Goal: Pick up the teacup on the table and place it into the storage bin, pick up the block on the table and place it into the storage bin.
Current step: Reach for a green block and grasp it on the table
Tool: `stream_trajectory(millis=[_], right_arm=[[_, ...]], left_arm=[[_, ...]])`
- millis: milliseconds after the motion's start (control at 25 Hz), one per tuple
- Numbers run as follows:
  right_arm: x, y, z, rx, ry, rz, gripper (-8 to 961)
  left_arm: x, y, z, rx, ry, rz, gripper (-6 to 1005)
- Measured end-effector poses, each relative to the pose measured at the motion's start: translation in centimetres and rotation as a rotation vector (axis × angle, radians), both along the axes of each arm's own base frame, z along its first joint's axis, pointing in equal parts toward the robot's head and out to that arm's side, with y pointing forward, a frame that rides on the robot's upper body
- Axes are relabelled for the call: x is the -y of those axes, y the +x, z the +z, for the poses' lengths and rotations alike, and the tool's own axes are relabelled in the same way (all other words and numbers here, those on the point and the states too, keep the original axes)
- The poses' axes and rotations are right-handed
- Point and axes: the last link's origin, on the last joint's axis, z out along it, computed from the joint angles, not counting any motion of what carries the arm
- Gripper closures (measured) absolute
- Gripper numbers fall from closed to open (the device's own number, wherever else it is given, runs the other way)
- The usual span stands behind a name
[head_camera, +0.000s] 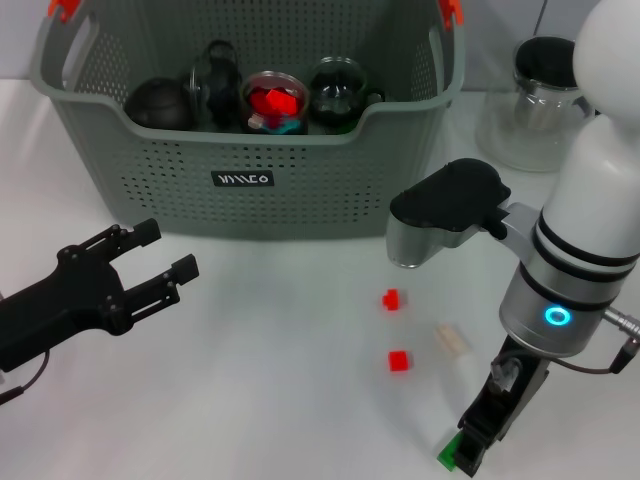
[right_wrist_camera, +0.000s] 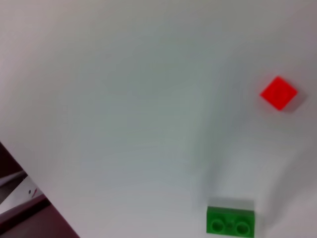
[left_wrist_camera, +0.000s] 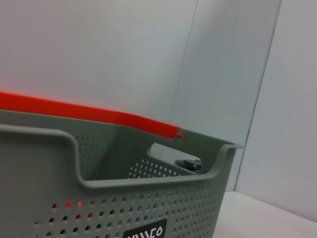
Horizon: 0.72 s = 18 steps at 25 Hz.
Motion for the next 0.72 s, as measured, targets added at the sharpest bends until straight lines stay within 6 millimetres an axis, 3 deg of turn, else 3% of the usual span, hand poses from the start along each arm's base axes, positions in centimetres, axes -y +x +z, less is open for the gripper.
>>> stream_trajectory(millis=[720], right_arm=[[-0.45, -0.18, -0.97, 0.065, 0.062, -0.019, 377]], left_arm=[[0.00, -0.33, -0.27, -0.012, 0.003, 0.018, 247]])
